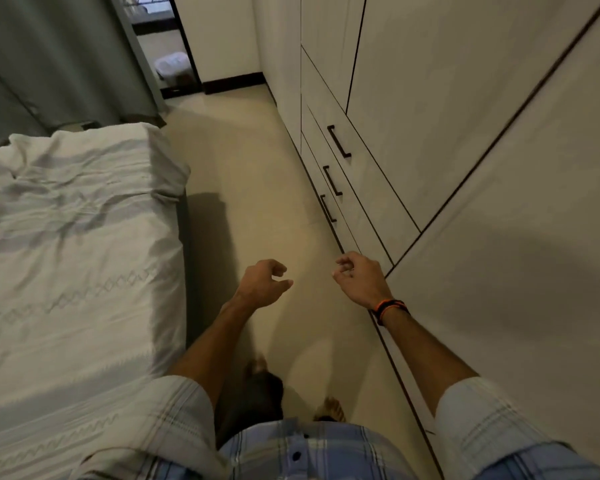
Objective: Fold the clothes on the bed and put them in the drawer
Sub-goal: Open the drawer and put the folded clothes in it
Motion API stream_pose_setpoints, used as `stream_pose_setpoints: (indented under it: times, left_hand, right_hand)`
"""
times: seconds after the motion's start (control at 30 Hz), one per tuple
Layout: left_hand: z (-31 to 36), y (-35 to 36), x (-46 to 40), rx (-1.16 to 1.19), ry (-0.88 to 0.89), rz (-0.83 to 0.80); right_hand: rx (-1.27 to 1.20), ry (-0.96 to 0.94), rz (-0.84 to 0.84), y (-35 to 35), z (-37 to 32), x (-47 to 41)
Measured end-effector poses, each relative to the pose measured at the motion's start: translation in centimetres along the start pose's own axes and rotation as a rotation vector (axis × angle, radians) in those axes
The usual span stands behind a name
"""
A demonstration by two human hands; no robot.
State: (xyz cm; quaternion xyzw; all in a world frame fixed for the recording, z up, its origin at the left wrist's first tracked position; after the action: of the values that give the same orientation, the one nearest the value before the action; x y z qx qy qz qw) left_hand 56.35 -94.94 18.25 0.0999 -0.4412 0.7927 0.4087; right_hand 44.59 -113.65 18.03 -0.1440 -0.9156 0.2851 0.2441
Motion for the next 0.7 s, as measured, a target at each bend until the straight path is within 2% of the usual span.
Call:
stream_pose_setpoints:
  times: [0.23, 0.43, 0.7]
  left_hand:
    - [1.9, -8.0, -14.0, -0.088, 0.080, -0.056]
    - [4.8, -14.7, -24.1, -0.163, 0.155, -0.170]
    - [8.9, -18.4, -34.8, -0.264, 0.205, -0.273]
  right_hand:
    - [0.001, 0.063, 0.067, -1.7, -3.5, -12.6]
    - [-0.070, 0.184, 0.177, -3.1, -7.0, -21.1]
    - [-0.123, 0.269, 0.239, -5.8, -8.0, -30.5]
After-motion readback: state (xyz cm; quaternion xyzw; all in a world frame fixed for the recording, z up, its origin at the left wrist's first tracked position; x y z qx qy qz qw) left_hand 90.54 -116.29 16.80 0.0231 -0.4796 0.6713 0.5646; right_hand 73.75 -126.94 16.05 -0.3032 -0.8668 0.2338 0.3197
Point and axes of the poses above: each hand's wrist, its own x-axis away from the middle knuckle, its own y-axis out of the palm, z = x × y, the point moved 1 cm from there along -x, towards the middle knuckle, and after that the axes turned 8 degrees about -z, right-handed, at the moved point
